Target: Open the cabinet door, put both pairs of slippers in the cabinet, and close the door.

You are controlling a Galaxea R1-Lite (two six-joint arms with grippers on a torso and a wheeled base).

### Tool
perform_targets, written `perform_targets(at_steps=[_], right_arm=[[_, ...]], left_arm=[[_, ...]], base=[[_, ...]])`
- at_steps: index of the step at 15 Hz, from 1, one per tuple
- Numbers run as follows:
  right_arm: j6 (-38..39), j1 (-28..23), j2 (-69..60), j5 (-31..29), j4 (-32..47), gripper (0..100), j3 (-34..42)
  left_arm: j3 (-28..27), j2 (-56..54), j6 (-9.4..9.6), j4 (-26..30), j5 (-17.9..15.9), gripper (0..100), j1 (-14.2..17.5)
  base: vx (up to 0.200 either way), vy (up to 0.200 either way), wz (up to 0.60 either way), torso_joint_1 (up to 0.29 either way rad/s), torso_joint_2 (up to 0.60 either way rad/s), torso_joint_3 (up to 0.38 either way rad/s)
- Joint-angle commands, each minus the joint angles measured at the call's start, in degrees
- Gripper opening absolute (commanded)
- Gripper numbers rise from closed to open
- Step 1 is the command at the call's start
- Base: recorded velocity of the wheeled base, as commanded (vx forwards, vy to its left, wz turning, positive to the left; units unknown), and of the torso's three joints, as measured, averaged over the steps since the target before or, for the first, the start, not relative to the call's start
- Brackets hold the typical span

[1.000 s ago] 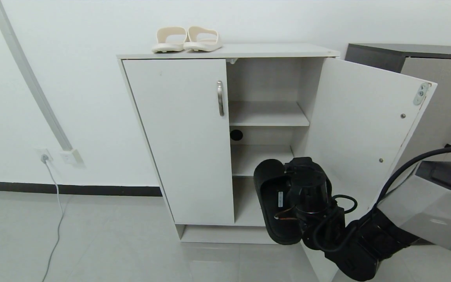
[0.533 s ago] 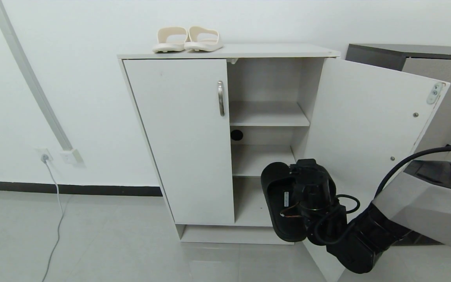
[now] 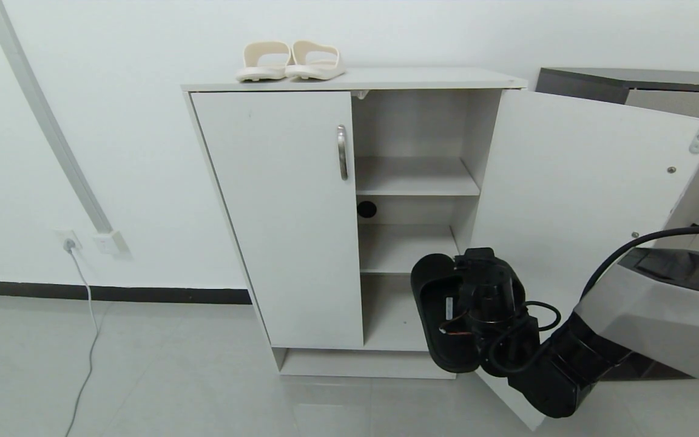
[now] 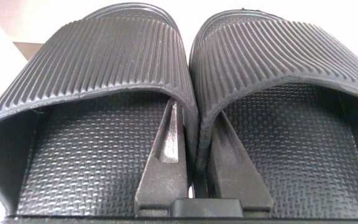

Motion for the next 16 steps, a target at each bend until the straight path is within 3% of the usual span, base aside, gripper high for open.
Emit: perform_targets(at_steps=[1, 4, 7, 9, 10, 16], right_arm=[[0.0, 0.2, 0.1, 0.0, 0.0, 0, 0.0], [-0.1, 3.5, 0.2, -0.1, 0.1, 0, -1.6], [1.1, 5.5, 4.2, -0.1, 2.2, 0, -8.9], [11.0, 6.7, 4.9, -0.1, 15.3, 0, -16.0], [12.2, 6.6, 4.9, 0.0, 18.3, 0, -17.0], [12.2, 6.9, 5.2, 1.7, 18.6, 0, -16.3]], left_arm=[[0.0, 0.1, -0.13, 0.0, 0.0, 0, 0.0], [0.0, 0.1, -0.13, 0.0, 0.1, 0, 0.0], [0.0, 0.1, -0.04, 0.0, 0.1, 0, 0.0], [0.0, 0.1, -0.04, 0.0, 0.1, 0, 0.0], [0.0, 0.1, -0.04, 0.0, 0.1, 0, 0.0], [0.0, 0.1, 0.04, 0.0, 0.0, 0, 0.0]], base=[[0.0, 0.0, 0.0, 0.0, 0.0, 0.0], [0.0, 0.0, 0.0, 0.0, 0.0, 0.0], [0.0, 0.0, 0.0, 0.0, 0.0, 0.0], [0.0, 0.0, 0.0, 0.0, 0.0, 0.0], [0.0, 0.0, 0.0, 0.0, 0.0, 0.0], [0.0, 0.0, 0.0, 0.0, 0.0, 0.0]])
